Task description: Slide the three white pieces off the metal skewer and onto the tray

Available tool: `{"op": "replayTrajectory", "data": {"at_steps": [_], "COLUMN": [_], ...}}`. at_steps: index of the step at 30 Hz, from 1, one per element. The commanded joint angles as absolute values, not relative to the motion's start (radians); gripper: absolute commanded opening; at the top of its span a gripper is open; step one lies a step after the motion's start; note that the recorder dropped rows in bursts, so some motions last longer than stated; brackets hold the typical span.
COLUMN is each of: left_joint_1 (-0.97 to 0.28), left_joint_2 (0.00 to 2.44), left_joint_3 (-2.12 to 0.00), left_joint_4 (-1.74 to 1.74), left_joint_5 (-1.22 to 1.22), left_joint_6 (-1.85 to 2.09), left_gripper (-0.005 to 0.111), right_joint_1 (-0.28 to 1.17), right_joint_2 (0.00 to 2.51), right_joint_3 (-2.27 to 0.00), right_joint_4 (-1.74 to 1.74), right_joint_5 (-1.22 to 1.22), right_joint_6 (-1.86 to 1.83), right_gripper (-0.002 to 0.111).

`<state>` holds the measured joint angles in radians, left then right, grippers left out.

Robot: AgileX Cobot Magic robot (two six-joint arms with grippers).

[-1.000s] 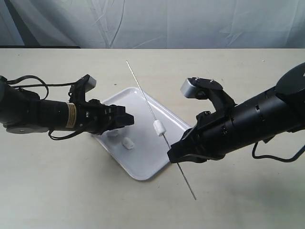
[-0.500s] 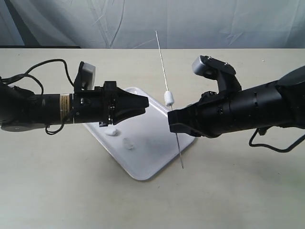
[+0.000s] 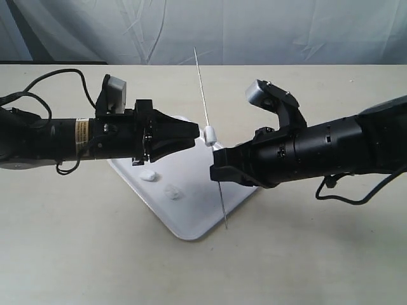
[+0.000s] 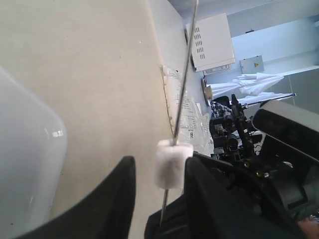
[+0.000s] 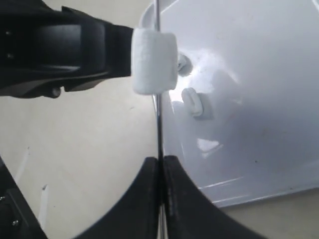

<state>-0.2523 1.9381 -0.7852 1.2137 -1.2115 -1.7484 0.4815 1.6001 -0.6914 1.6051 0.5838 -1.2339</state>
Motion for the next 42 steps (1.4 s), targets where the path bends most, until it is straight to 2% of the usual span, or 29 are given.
{"op": "replayTrajectory", "data": {"at_steps": [1, 12, 28, 37, 42], "left_joint_1": [-0.254, -0.311, -0.311, -0.259, -0.235], "left_joint_2": [1.930, 1.930, 1.930, 1.930, 1.930], "left_joint_3": [-0.789, -0.794, -0.798, -0.798, -0.806], "left_joint_4": [1.217, 1.194, 1.211, 1.223, 1.225], "left_joint_5": [-1.221, -1.221, -1.221, -1.221, -1.221], "left_joint_6": [-1.751, -1.751, -1.751, -1.747, -1.746], "left_gripper": [0.032, 0.032, 0.021, 0.010, 0.010], "right_joint_1": [0.479, 0.479, 0.479, 0.479, 0.479], "right_joint_2": [1.607, 1.666, 1.666, 1.666, 1.666], "right_joint_3": [-0.694, -0.694, -0.694, -0.694, -0.685], "right_joint_4": [1.634, 1.684, 1.680, 1.604, 1.503], "right_joint_5": [0.625, 0.736, 0.737, 0.779, 0.830], "right_joint_6": [-1.277, -1.340, -1.360, -1.360, -1.329], "right_gripper": [-0.001, -0.001, -0.001, -0.001, -0.001]}}
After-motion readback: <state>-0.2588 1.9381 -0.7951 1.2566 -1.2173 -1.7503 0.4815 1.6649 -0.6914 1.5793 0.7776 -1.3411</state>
